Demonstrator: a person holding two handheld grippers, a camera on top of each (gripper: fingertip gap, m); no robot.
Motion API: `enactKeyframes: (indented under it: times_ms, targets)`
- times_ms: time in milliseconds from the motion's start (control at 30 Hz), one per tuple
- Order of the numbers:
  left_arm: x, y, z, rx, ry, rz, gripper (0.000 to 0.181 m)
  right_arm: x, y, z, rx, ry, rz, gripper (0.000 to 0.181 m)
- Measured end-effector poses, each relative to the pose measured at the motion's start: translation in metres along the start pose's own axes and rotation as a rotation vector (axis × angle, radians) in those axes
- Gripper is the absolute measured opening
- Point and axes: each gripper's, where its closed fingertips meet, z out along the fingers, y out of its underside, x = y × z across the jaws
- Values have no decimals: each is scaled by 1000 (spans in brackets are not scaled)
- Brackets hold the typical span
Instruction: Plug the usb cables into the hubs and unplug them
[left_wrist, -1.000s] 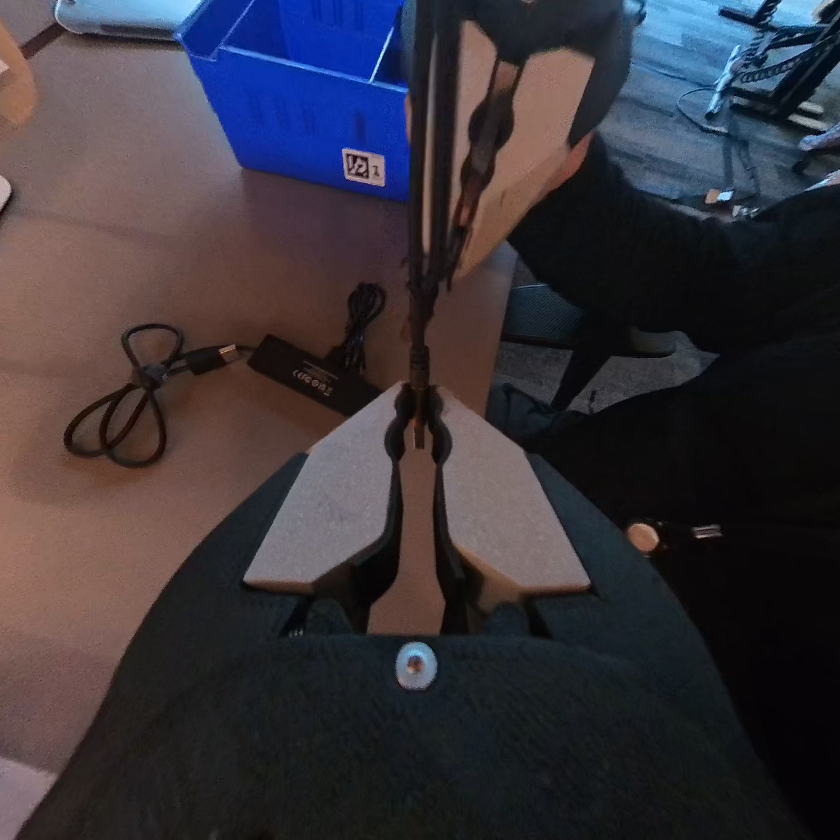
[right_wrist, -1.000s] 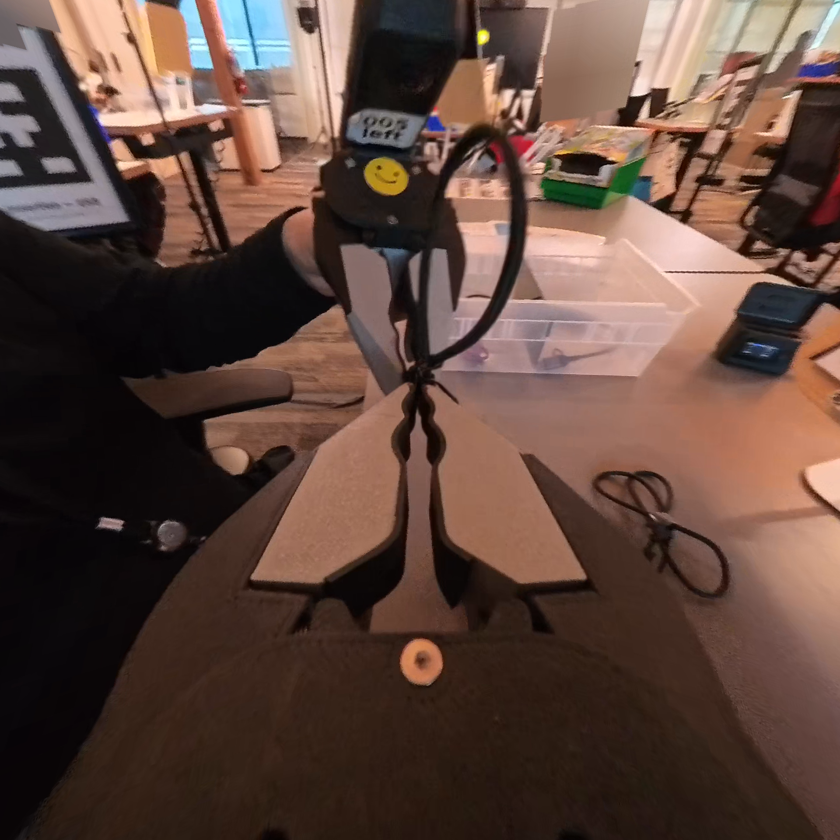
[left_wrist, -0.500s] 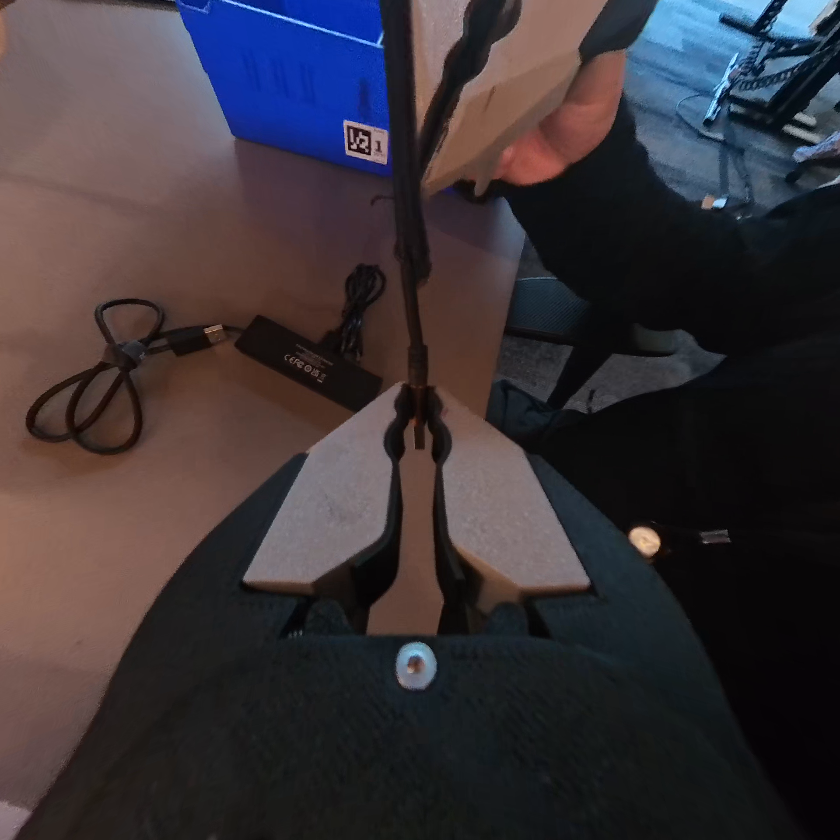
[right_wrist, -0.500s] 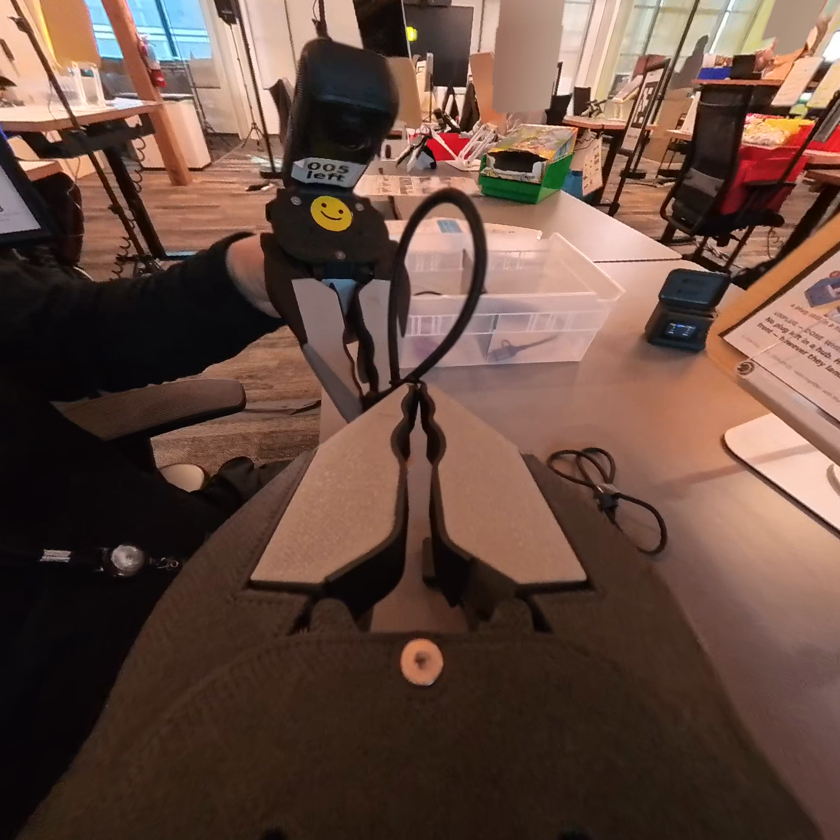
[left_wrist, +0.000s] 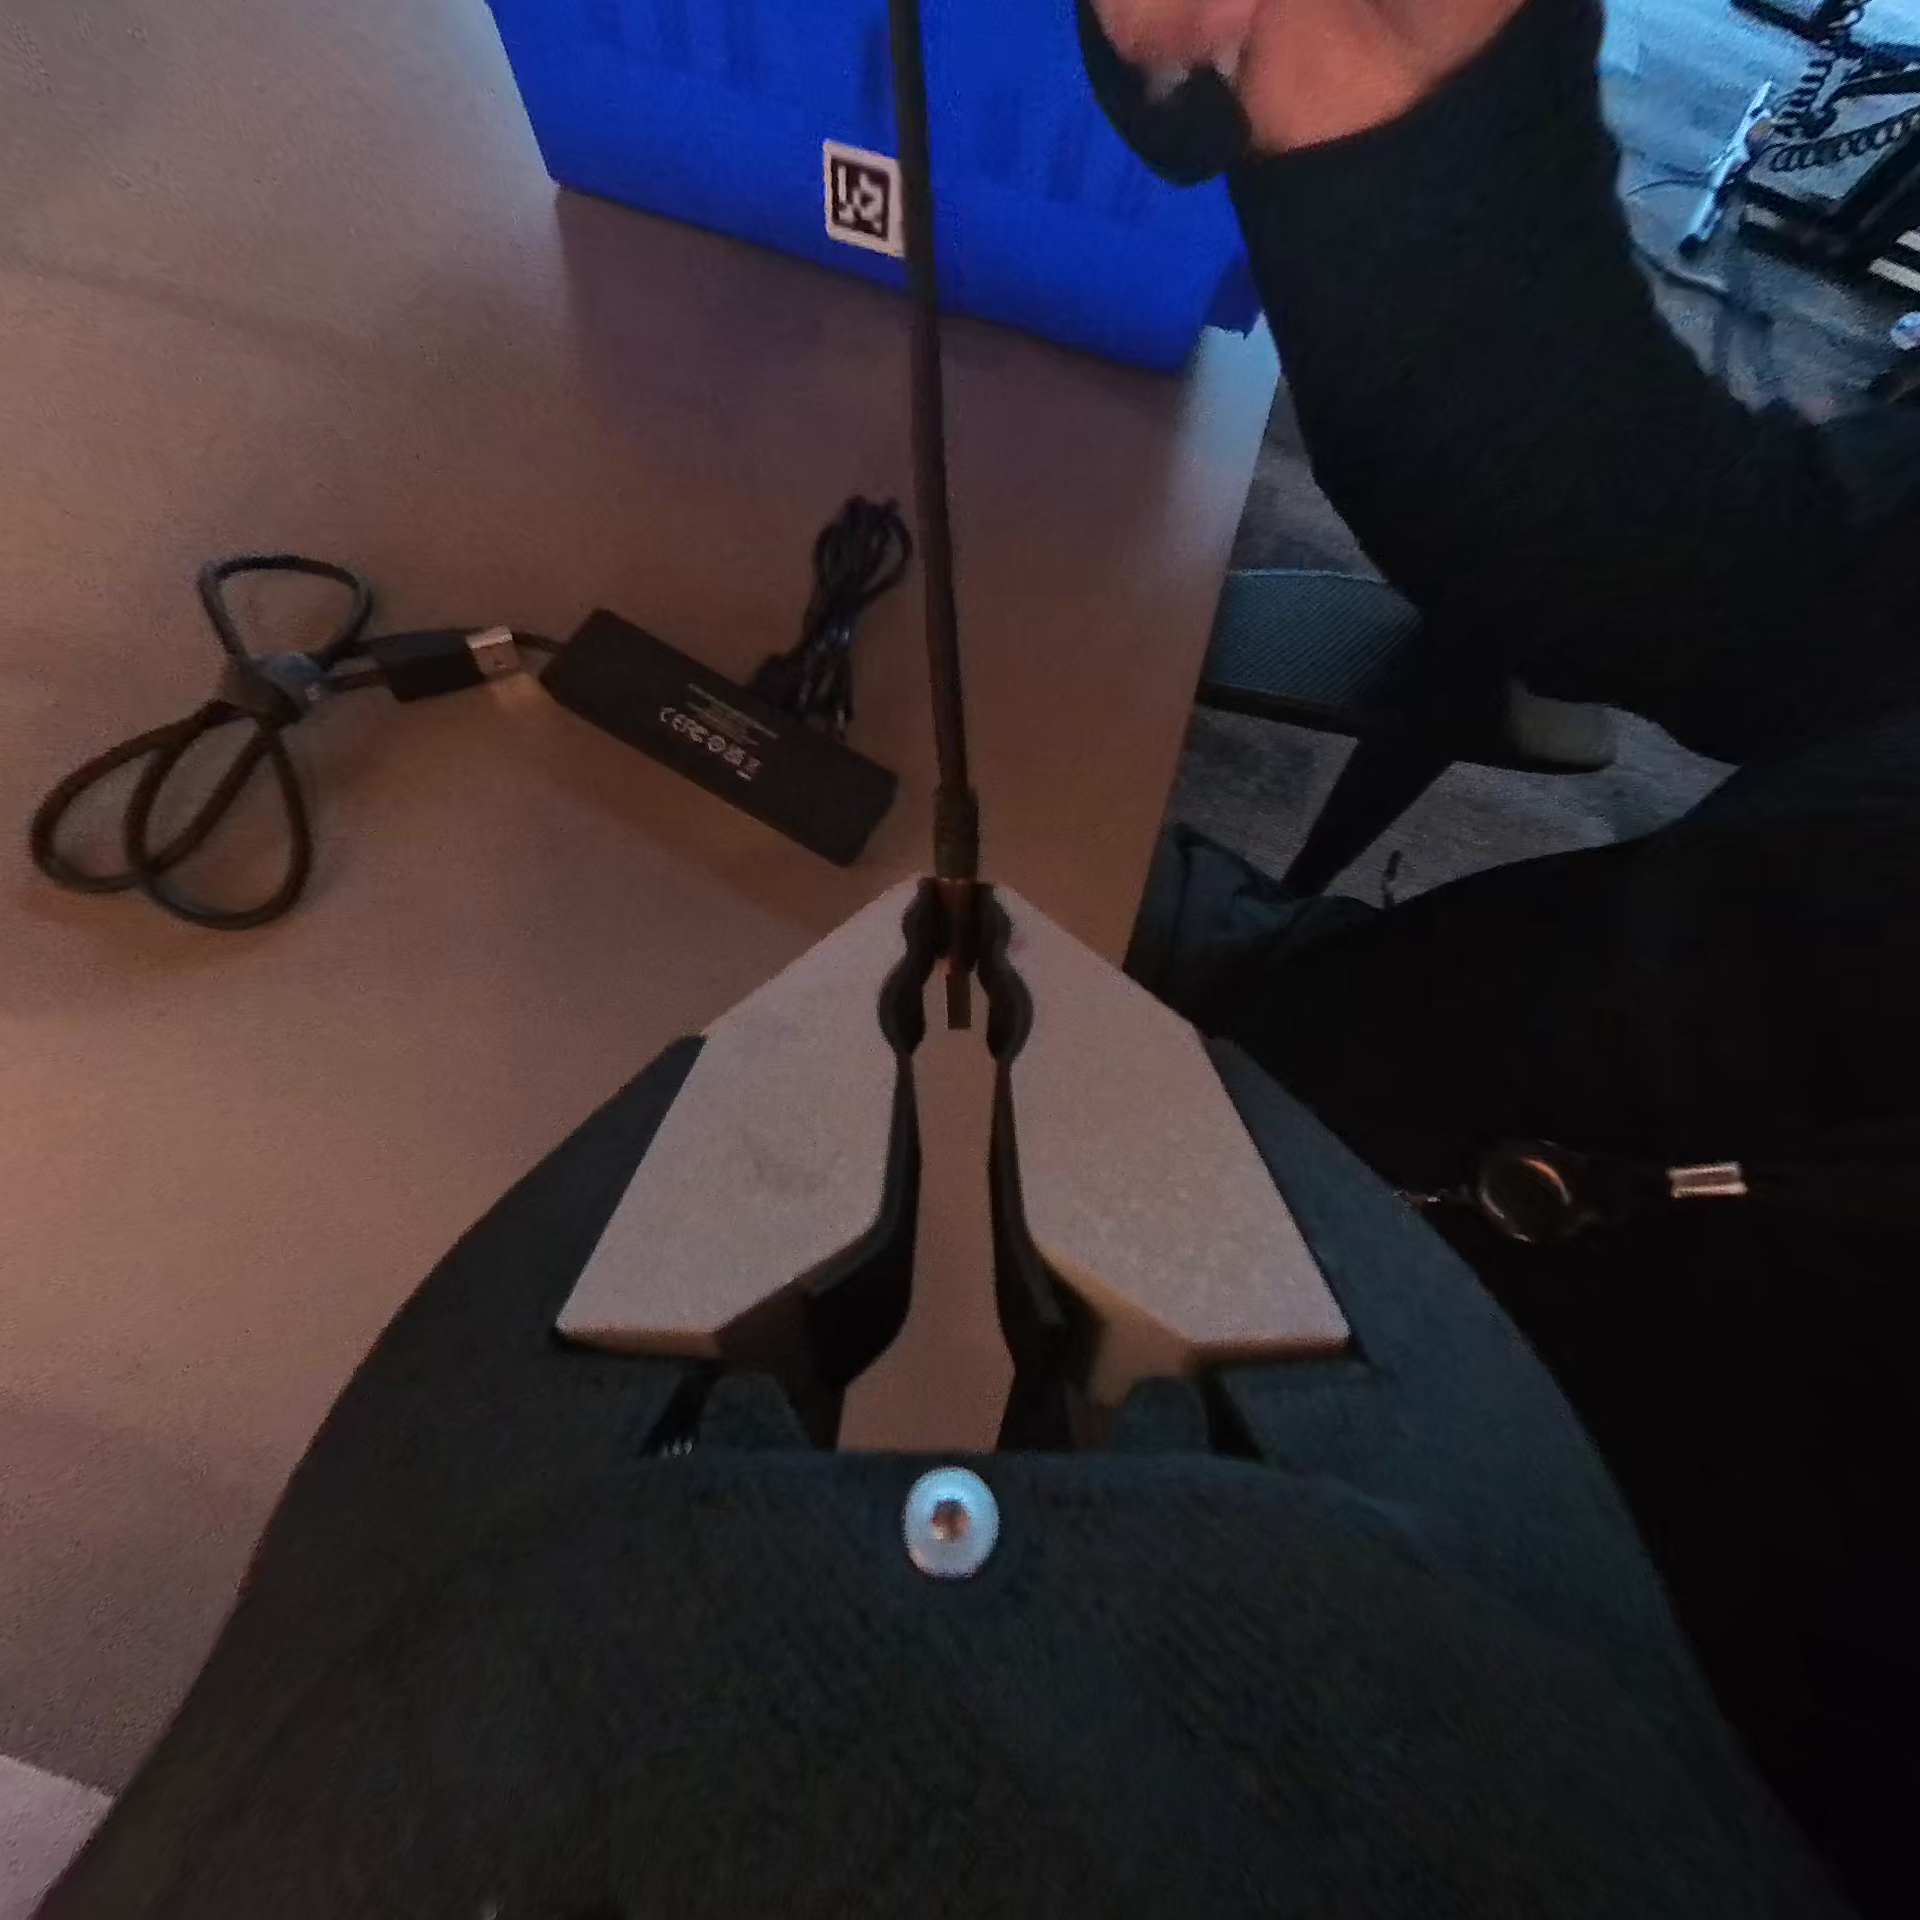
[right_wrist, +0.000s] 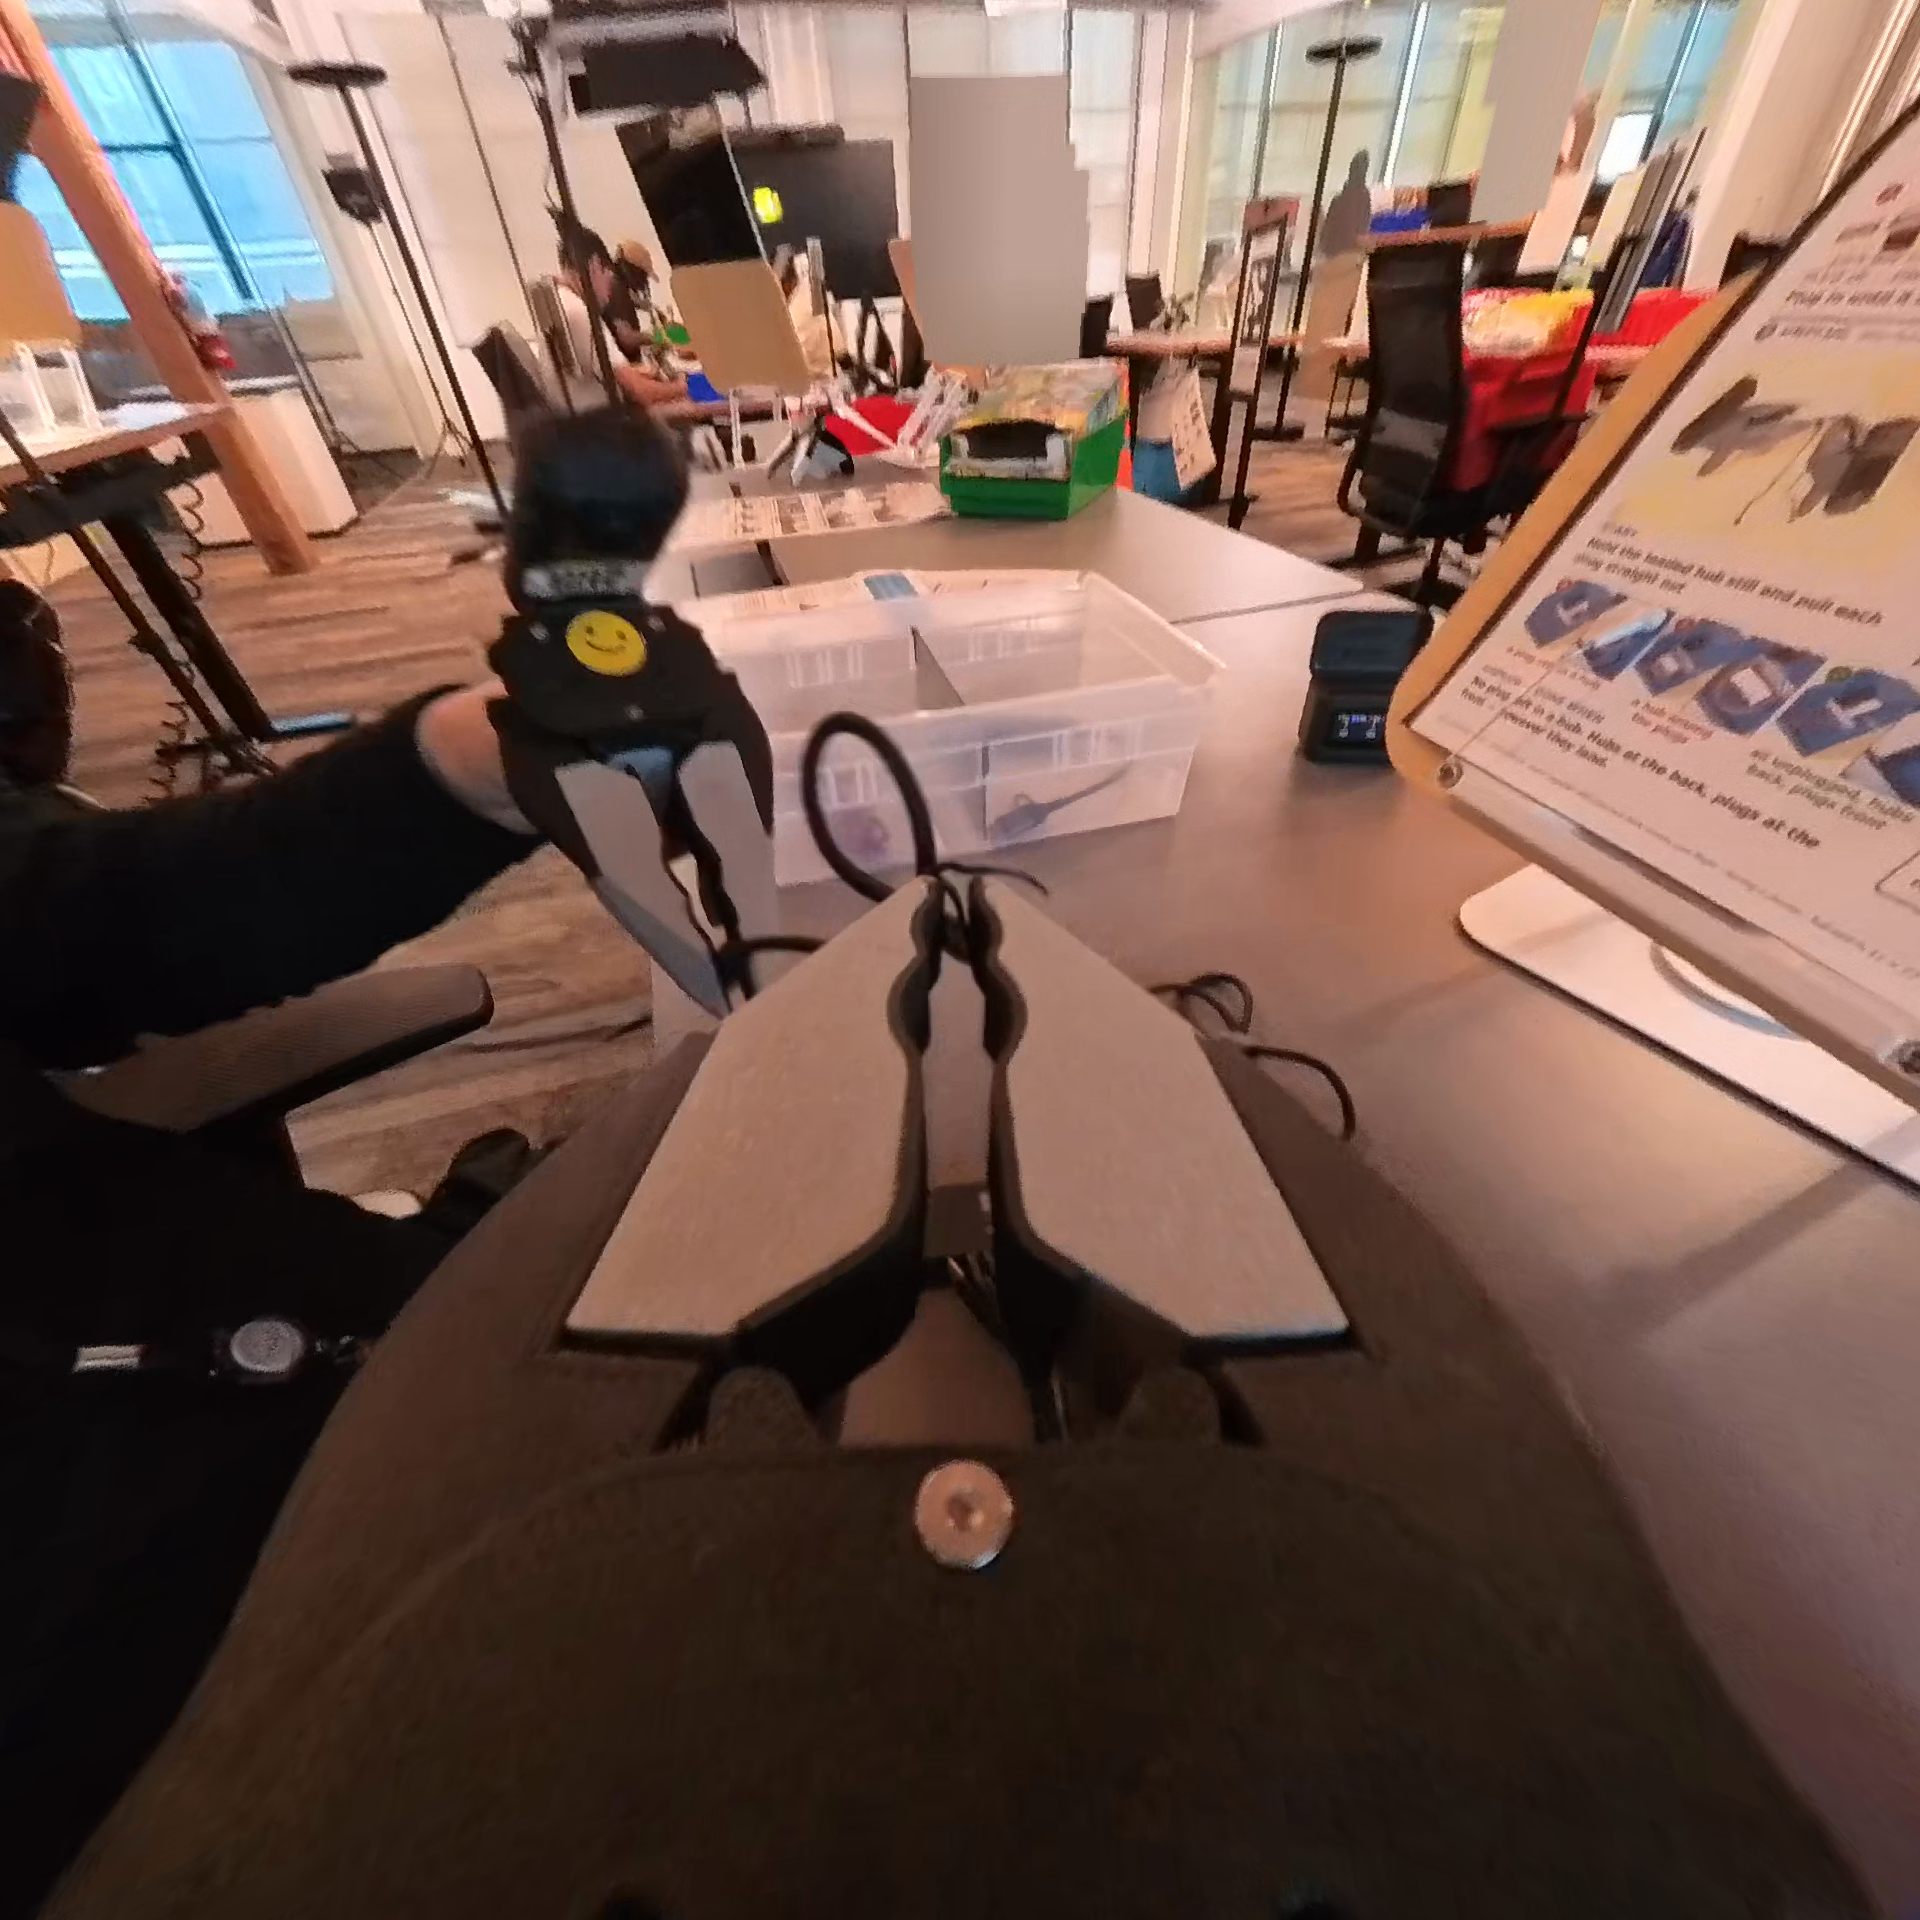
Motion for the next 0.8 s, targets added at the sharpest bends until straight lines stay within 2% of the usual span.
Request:
enactKeyframes:
  times_ms: [100,267,367,467,567,667,800]
  targets:
    - [-1,-12,-7,4,-32,25,5,13,9,-9,-79,60,-9,28]
    - [-17,-25,-6,-44,-135,92,4,20,3,-39,-152,208,-131,40]
    - [-25,-31,3,-85,-232,197,4,-3,-1,-40,-183,180,-207,43]
    - [-23,-46,14,-88,-355,464,4,-37,10,-19,-233,51,-212,46]
    - [-32,-64,13,-106,-622,813,4,-50,32,5,-318,-31,-148,45]
    - [-10,-75,19,-18,-696,1117,4,-43,51,19,-359,-69,-56,47]
    - [-2,-71,20,-5,-782,1311,4,-44,44,19,-280,-148,-40,37]
